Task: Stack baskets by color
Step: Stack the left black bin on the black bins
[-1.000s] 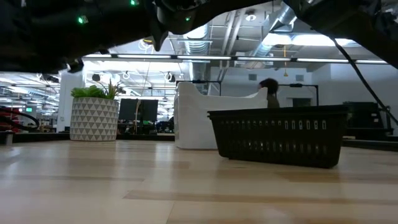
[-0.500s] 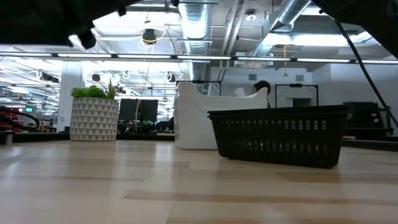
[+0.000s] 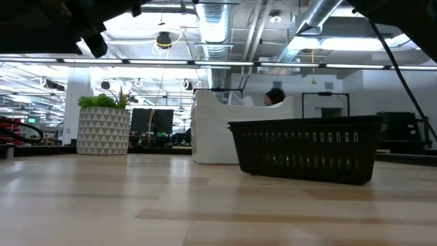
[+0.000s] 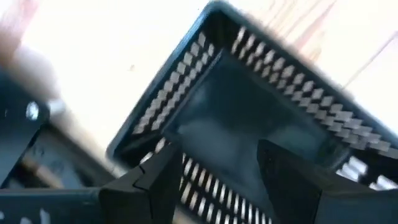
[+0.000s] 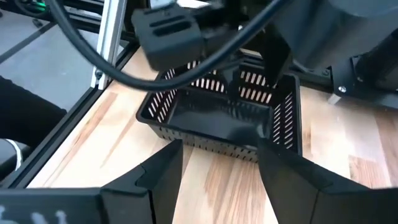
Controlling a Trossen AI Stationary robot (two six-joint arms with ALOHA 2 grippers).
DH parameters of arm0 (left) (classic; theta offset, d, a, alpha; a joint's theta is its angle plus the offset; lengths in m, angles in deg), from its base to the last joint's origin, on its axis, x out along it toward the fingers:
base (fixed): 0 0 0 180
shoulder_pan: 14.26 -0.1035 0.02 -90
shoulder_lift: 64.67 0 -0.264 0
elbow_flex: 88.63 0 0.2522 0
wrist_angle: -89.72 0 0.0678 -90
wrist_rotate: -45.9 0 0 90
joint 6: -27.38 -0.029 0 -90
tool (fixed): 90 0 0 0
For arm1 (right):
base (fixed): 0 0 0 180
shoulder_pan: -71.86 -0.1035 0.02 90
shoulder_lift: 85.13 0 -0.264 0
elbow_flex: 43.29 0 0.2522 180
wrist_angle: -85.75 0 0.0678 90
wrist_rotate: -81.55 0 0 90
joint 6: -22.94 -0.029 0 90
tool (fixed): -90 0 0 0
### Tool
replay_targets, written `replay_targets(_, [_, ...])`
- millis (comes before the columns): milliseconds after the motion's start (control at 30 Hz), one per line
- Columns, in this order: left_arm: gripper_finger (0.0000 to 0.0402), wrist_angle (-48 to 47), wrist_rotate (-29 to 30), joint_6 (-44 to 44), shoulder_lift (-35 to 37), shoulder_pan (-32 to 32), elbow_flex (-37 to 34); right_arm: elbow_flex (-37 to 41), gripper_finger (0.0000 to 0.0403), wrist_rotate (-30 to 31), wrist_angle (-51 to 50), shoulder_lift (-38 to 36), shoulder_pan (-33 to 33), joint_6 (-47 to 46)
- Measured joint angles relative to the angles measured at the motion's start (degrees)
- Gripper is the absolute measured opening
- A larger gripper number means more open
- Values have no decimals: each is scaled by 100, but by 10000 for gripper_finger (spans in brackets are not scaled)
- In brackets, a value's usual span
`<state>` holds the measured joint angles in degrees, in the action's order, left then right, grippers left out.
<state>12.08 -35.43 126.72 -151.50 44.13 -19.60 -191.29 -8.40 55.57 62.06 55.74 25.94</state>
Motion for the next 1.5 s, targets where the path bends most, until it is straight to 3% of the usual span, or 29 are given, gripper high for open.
replay_targets(133, [197, 205, 543, -72, -146, -31, -2, 0, 227, 0, -23, 0, -47, -12])
replay_targets(533, [197, 990, 1290, -969, -632, -470, -26, 0, 227, -9, -808, 4, -188, -645])
replay_targets(800, [197, 1134, 2358, -1517, -633, -811, -28, 0, 227, -11, -1507, 7, -296, -909])
replay_targets(967, [197, 1509, 2265, -2624, -530, -1132, 19, -1, 227, -12, -1610, 7, -346, -908])
replay_targets(1167, [197, 427, 1826, -3427, -69, -1368, 654, -7, 227, -17, -1629, 7, -350, -542])
replay_targets(1333, [197, -578, 1710, -2922, 505, -1174, 1227, -7, 227, -20, -1126, 11, -333, 148])
replay_targets(1500, [197, -1122, 1011, -1947, 780, -796, 1101, -7, 227, -17, -1018, 28, -164, 1262])
